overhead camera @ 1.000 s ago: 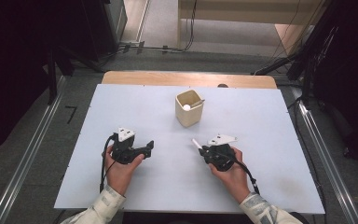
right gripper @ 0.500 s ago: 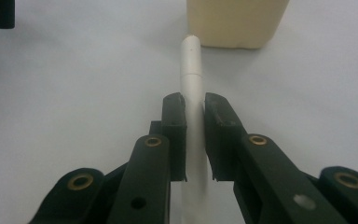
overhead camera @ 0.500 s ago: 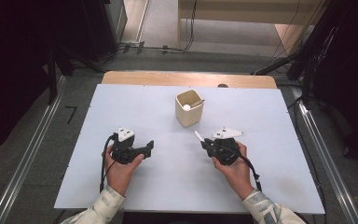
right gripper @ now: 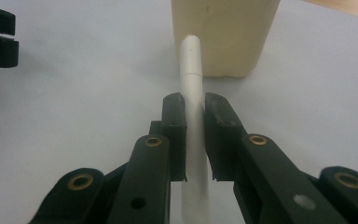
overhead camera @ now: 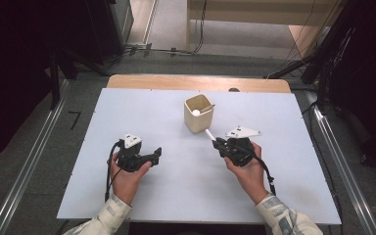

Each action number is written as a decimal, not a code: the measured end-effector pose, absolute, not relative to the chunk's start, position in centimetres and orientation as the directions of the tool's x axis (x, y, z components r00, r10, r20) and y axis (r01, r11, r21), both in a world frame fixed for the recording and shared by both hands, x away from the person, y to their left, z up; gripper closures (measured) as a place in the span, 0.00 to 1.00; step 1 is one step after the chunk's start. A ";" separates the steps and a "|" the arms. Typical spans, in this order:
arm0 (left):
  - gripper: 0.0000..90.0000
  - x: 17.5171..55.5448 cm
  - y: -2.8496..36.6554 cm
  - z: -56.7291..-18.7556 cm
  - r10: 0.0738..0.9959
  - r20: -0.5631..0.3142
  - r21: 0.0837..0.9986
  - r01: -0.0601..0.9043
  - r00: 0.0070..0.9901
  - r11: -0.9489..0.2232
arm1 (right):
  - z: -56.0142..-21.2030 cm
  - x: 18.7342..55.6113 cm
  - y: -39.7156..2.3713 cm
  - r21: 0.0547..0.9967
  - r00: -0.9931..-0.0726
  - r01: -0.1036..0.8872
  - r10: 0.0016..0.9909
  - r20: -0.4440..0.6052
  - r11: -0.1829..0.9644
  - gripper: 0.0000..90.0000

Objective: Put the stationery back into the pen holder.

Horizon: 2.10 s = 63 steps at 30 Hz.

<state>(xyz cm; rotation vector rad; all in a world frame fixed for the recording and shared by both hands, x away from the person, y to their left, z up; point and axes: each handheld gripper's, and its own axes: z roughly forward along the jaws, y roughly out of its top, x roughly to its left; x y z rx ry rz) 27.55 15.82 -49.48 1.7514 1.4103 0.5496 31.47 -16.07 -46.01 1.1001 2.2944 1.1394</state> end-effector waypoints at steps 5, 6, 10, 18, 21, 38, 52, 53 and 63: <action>0.24 27.5 15.9 -49.4 0.947 -0.146 0.800 0.597 0.284 -0.056 | -45.3 31.8 -16.0 0.801 -0.640 0.474 0.768 0.027 0.367 0.86; 0.24 27.5 15.9 -49.4 0.948 -0.147 0.800 0.597 0.283 -0.055 | -45.1 31.8 -16.0 0.800 -0.640 0.476 0.768 0.029 0.366 0.86; 0.24 27.5 15.9 -49.4 0.947 -0.149 0.800 0.598 0.283 -0.053 | -44.7 32.1 -15.9 0.803 -0.644 0.467 0.764 0.023 0.369 0.86; 0.25 27.6 16.0 -49.4 0.947 -0.151 0.800 0.598 0.284 -0.052 | -43.6 32.7 -15.7 0.814 -0.647 0.457 0.762 0.029 0.358 0.86; 0.25 27.6 15.9 -49.4 0.947 -0.151 0.799 0.599 0.283 -0.051 | -43.3 33.0 -15.7 0.819 -0.647 0.451 0.762 0.028 0.353 0.86; 0.25 27.6 16.1 -49.4 0.947 -0.148 0.801 0.596 0.284 -0.053 | -42.2 34.5 -14.9 0.831 -0.643 0.440 0.765 0.027 0.340 0.86; 0.25 27.6 16.2 -49.2 0.947 -0.154 0.807 0.588 0.281 -0.043 | -41.3 35.9 -13.6 0.838 -0.646 0.431 0.763 0.026 0.336 0.86; 0.25 27.6 16.2 -49.2 0.947 -0.153 0.807 0.589 0.281 -0.045 | -41.2 36.0 -13.6 0.839 -0.645 0.430 0.764 0.027 0.334 0.86; 0.25 27.6 16.3 -49.2 0.947 -0.150 0.806 0.590 0.284 -0.049 | -40.9 37.0 -13.0 0.839 -0.639 0.437 0.769 0.037 0.323 0.86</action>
